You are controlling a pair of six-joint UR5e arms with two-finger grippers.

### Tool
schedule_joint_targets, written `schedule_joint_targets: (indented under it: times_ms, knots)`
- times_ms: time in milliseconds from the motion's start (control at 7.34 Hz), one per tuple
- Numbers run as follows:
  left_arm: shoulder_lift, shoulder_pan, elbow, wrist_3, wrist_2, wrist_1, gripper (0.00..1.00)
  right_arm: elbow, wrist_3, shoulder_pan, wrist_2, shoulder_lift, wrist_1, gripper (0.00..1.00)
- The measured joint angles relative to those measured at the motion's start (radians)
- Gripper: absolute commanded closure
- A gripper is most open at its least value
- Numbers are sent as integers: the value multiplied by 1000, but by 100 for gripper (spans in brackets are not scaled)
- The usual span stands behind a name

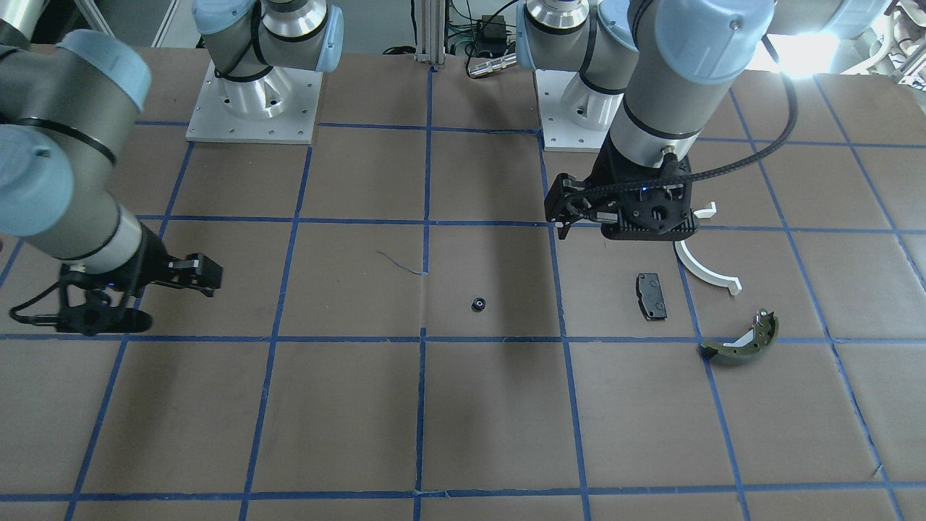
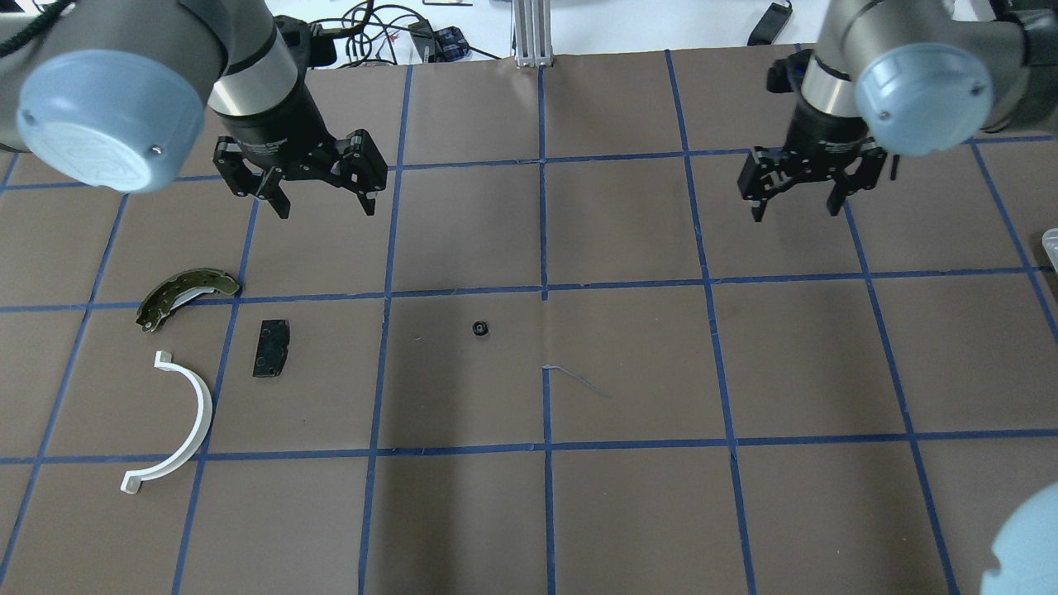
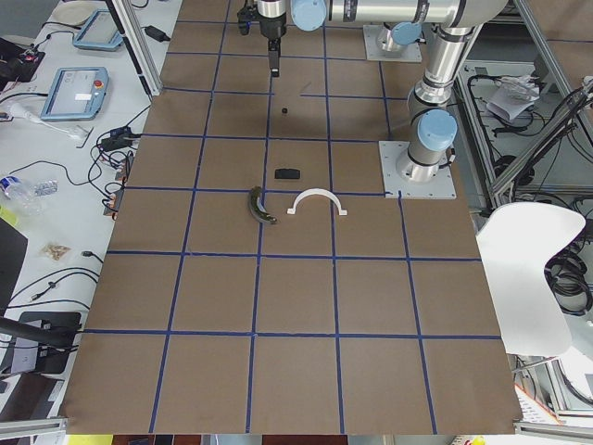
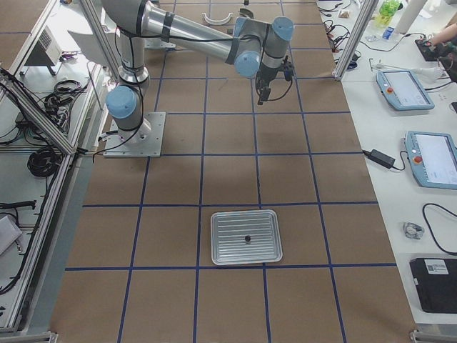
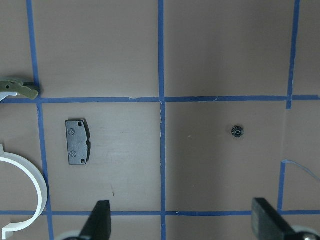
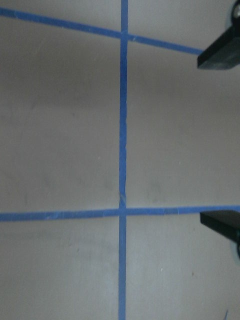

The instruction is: Place bearing gear from tray to pile

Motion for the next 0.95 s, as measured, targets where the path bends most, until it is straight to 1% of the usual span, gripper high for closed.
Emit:
schedule_joint_targets:
  times_ms: [272,408,681,817,953]
  knots:
    - [-63,-56,-37,-16,1,79,0,55,-345,-245,-59,-18,-52,0]
    - [-95,-81,-50,-20,1,111,0,76,-465,-337,-85,-18,-90,0]
    - [-150,-119,-58,-27,0,156,0,93,-618,-515,-109,12,-162,0]
    - [-176,-131,-68,-31,-1,183,0,91,-692,-600,-110,57,-267,0]
    - [-205,-138,-94,-35,-4,237,0,88,-772,-662,-100,122,-405,0]
